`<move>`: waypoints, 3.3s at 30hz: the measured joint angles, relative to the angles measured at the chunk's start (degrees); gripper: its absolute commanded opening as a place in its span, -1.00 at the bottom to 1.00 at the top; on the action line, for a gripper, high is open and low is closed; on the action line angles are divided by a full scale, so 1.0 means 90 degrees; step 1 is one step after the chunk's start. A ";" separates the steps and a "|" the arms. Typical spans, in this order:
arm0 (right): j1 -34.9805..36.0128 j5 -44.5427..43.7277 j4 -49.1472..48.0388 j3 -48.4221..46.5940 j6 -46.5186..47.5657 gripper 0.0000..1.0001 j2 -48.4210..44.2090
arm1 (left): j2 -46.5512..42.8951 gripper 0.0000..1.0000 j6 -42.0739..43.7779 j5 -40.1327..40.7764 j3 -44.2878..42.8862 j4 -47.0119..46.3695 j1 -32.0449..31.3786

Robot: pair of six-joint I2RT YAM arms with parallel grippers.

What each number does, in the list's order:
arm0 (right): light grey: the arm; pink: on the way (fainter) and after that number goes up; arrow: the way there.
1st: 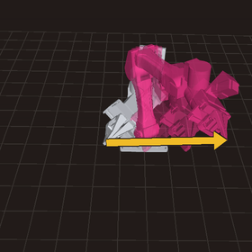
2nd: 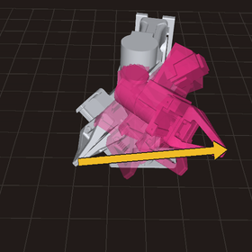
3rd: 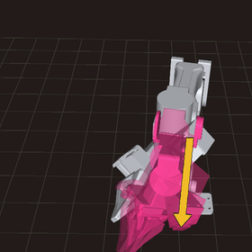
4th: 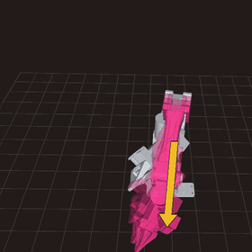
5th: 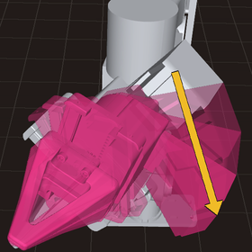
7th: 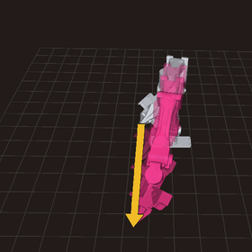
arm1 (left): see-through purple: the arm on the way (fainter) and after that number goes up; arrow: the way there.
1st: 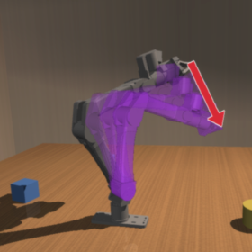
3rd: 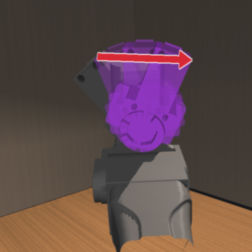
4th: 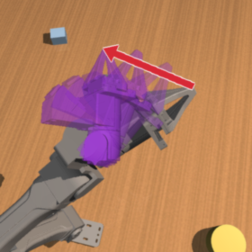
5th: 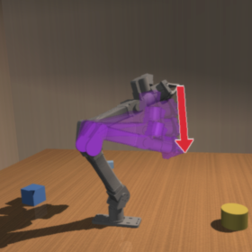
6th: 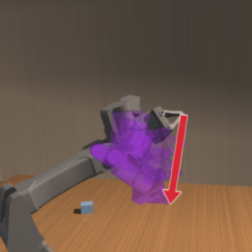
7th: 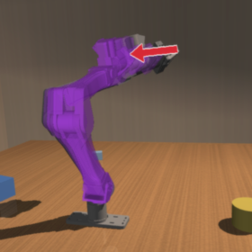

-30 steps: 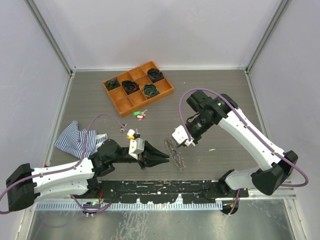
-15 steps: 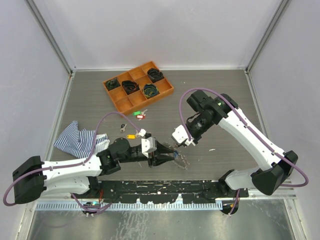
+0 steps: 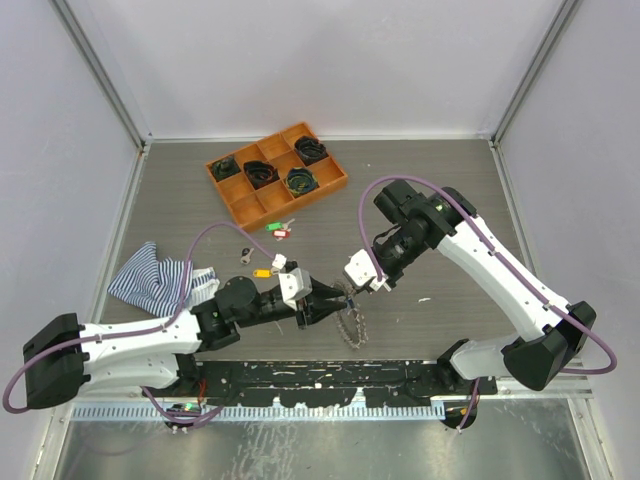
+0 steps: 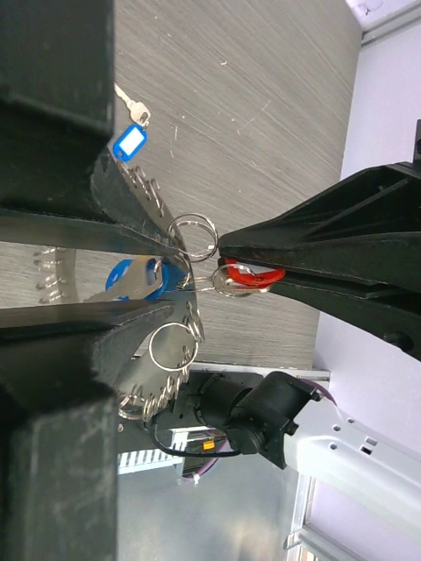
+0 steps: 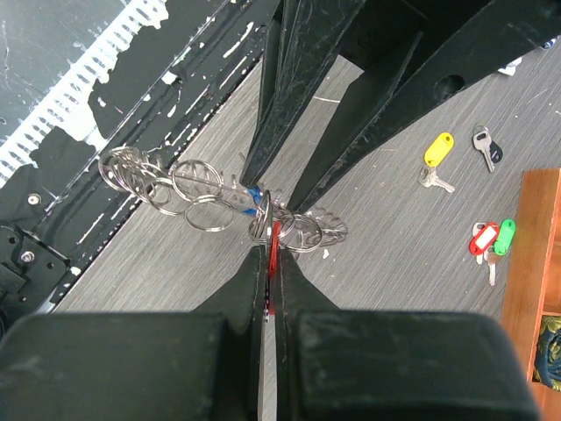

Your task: Remove the keys from the keyring

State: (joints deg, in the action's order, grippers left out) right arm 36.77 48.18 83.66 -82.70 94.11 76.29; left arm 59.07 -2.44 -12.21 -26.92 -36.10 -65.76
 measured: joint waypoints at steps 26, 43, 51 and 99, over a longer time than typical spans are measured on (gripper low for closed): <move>-0.0002 0.0019 0.0000 -0.0002 -0.0170 -0.98 0.0000 | -0.0053 -0.57 -0.0165 0.1440 -0.0155 0.0024 -0.0670; -0.0015 0.0015 -0.0015 -0.0002 -0.0284 -0.99 0.0000 | 0.0022 -0.67 -0.0299 0.1787 -0.0335 0.0328 -0.0738; -0.0017 0.0010 -0.0010 -0.0002 -0.0311 -0.98 0.0000 | 0.0155 -0.87 -0.0330 0.1780 -0.0413 0.0379 -0.0738; -0.0418 -0.0289 -0.1581 0.0211 -0.3990 -0.21 0.0044 | 0.0644 -1.00 -0.1081 0.0597 -0.0175 0.0228 0.0199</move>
State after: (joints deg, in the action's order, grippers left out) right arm 33.01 45.58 69.43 -80.79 58.19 76.69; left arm 64.86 -12.16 -6.83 -28.49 -34.04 -63.96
